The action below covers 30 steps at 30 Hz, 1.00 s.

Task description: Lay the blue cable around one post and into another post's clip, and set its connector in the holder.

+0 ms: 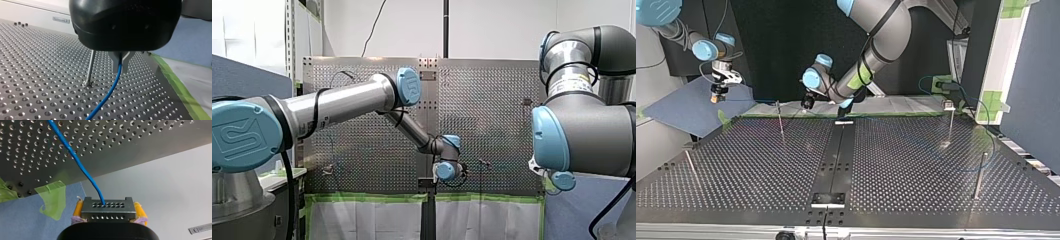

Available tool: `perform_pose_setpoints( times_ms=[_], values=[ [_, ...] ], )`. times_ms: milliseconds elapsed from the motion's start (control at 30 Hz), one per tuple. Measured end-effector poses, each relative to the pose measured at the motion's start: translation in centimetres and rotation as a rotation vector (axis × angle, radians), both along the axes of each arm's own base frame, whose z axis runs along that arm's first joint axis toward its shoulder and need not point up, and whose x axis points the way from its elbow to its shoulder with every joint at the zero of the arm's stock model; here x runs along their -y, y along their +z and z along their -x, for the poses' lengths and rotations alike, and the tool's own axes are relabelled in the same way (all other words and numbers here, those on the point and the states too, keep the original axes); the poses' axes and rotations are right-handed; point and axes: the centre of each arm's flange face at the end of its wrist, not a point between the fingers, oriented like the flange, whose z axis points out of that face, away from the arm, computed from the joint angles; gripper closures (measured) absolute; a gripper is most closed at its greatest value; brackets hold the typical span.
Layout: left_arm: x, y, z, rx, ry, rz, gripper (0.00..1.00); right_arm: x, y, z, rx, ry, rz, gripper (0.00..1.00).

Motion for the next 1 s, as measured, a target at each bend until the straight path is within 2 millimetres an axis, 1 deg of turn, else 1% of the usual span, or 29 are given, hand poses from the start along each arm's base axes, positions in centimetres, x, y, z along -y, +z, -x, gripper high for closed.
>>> perform_pose_setpoints(
  times_ms=[267,300,333,400,433,467,500,533,567,600,633,667,700,1000],
  values=[
    [-0.2,0.0,-0.2,-0.002,0.001,-0.008,1.00,0.5,0.1,0.0,-0.003,0.001,-0.001,1.00],
    [-0.3,-0.1,-0.1,-0.002,0.000,-0.011,0.97,0.5,0.1,-0.1,-0.004,0.002,-0.001,1.00],
    [-0.2,-0.1,-0.1,-0.002,-0.002,-0.013,0.97,0.5,0.1,-0.1,-0.005,0.004,-0.002,1.00],
    [-0.2,-0.2,0.0,-0.001,-0.007,-0.016,0.89,0.5,0.1,-0.2,-0.006,0.005,-0.002,1.00],
    [-0.2,-0.2,0.0,0.000,-0.009,-0.017,0.89,0.5,0.0,-0.2,-0.006,0.005,-0.002,1.00],
    [-0.2,-0.2,0.1,-0.001,-0.011,-0.018,0.80,0.5,0.0,-0.2,-0.006,0.006,-0.002,1.00],
    [-0.2,-0.3,0.1,0.000,-0.014,-0.019,0.63,0.5,0.0,-0.2,-0.007,0.006,-0.003,1.00],
    [-0.1,-0.3,0.2,0.002,-0.017,-0.020,0.63,0.5,0.0,-0.3,-0.007,0.007,-0.002,1.00],
    [0.0,-0.3,0.3,0.004,-0.020,-0.021,0.47,0.5,0.0,-0.3,-0.007,0.007,-0.002,1.00],
    [0.1,-0.3,0.4,0.006,-0.024,-0.021,0.21,0.5,0.0,-0.3,-0.008,0.008,-0.002,1.00],
    [0.3,-0.2,0.5,0.007,-0.026,-0.021,0.21,0.5,-0.1,-0.3,-0.008,0.008,-0.002,1.00],
    [0.3,-0.3,0.7,0.008,-0.029,-0.021,0.03,0.5,-0.1,-0.3,-0.008,0.008,-0.002,1.00],
    [0.5,-0.3,0.8,0.008,-0.031,-0.021,0.00,0.5,-0.1,-0.3,-0.008,0.008,-0.002,1.00],
    [0.9,-0.3,1.4,0.007,-0.041,-0.025,0.00,0.5,-0.3,-0.5,-0.009,0.017,-0.001,1.00]
  ],
)
